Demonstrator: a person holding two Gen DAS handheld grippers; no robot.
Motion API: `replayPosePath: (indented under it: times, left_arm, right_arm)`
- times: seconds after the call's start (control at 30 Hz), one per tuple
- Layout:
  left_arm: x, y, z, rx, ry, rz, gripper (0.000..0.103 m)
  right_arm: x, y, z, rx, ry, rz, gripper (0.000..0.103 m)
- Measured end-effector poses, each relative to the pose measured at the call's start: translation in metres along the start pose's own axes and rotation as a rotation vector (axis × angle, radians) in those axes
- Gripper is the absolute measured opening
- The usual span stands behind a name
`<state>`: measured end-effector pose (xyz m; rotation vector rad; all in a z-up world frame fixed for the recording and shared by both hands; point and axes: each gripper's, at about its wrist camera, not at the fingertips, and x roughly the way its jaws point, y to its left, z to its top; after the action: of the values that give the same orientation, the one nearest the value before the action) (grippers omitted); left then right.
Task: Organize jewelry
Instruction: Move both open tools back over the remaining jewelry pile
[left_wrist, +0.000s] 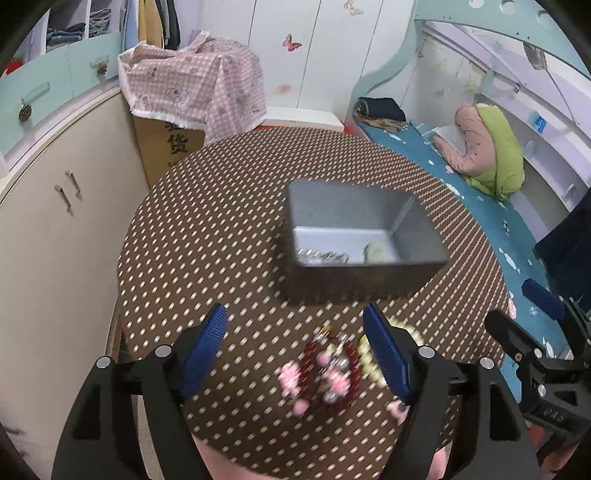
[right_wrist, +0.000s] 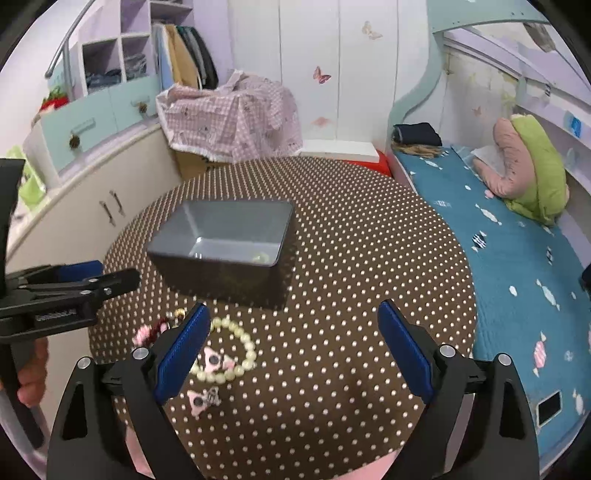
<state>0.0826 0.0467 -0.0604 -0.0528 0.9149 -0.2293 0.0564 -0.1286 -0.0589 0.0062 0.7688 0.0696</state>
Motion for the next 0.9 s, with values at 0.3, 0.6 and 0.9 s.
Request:
replayPosePath:
  times: [0.3,0.6,0.9]
  left_arm:
    - [0.011,0.03,-0.034,-0.057,0.045,0.035,0.074]
    - [0.015,0.045,-0.049,-0.115,0.083,-0.013,0.073]
    - [0.018,0.051,-0.058,-0.135,0.112,-0.022,0.072]
  right_arm:
    - [0.007,0.023,-0.025,-0.07,-0.024,0.028,0.089]
    - [0.029,0.045,-0.03,-0.148,0.02,0.108,0.068]
    - [0.068,0.05,-0.037,-0.133,0.124,0.171,0.055]
